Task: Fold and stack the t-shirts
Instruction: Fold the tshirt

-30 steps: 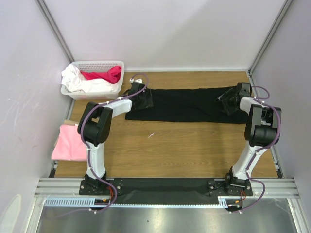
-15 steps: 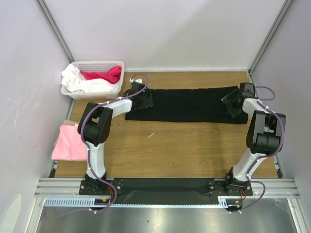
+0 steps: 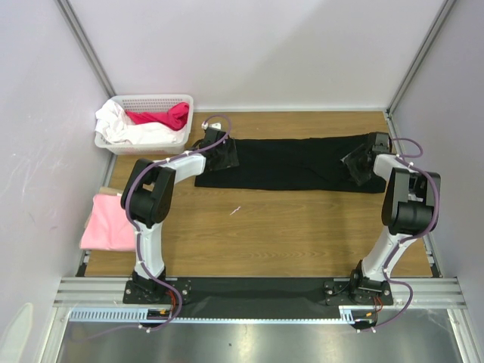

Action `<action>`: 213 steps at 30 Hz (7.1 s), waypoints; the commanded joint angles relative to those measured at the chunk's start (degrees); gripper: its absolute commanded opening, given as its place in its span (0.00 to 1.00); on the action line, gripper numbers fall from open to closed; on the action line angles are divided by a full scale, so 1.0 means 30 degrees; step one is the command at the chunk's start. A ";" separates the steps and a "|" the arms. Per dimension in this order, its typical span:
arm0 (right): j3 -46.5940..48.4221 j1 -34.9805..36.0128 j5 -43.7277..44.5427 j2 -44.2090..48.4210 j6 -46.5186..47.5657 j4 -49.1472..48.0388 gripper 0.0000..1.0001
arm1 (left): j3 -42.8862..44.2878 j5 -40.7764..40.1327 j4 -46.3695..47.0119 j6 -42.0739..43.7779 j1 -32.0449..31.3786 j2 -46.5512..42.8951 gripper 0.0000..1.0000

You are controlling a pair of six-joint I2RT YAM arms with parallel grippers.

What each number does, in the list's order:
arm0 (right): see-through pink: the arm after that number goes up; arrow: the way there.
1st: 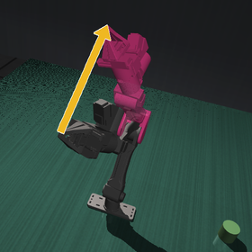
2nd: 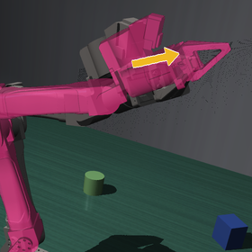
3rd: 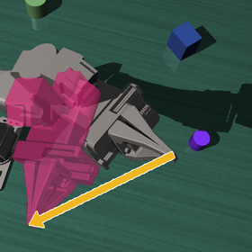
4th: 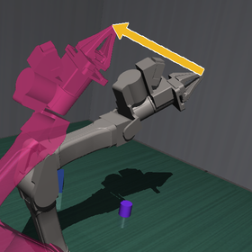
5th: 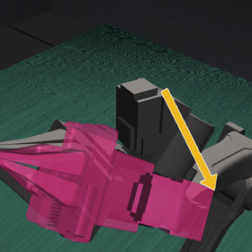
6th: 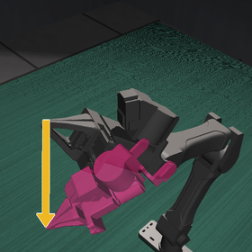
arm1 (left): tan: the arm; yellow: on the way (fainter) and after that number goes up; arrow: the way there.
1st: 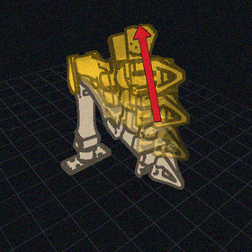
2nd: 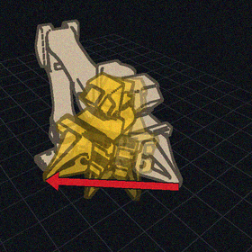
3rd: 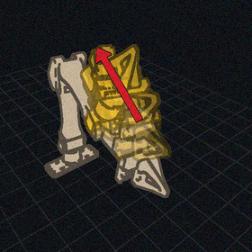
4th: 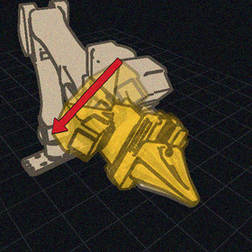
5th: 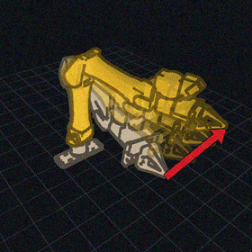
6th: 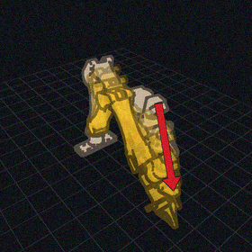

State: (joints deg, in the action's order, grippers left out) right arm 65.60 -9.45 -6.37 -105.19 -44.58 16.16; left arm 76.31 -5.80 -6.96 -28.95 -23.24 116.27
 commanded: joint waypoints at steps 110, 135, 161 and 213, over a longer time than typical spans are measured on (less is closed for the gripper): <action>0.2333 -0.1654 0.0864 -0.2526 0.2496 -0.1726 0.35 | 1.7423 0.2930 0.8238 -0.8806 -0.5112 1.1281 0.83; 0.1892 -0.1800 0.1304 -0.2818 0.2612 -0.1814 0.34 | 0.2930 0.1202 0.8678 -0.6432 -0.2449 0.3520 0.80; 1.1001 0.1246 0.1041 -0.9233 0.3258 -0.0963 0.38 | -0.4370 -0.0789 -0.2981 -0.5120 -0.4936 -0.3012 0.80; 2.5245 0.6056 -0.5525 -0.8773 0.4982 0.0467 0.76 | -0.1706 0.4628 -0.3427 -0.1656 -0.7317 -0.7434 0.84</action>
State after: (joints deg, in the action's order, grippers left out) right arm 138.37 12.21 -21.65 -147.52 -34.11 17.76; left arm 69.01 9.34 -18.46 -31.70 -52.23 102.61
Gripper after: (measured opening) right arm 0.753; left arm 0.838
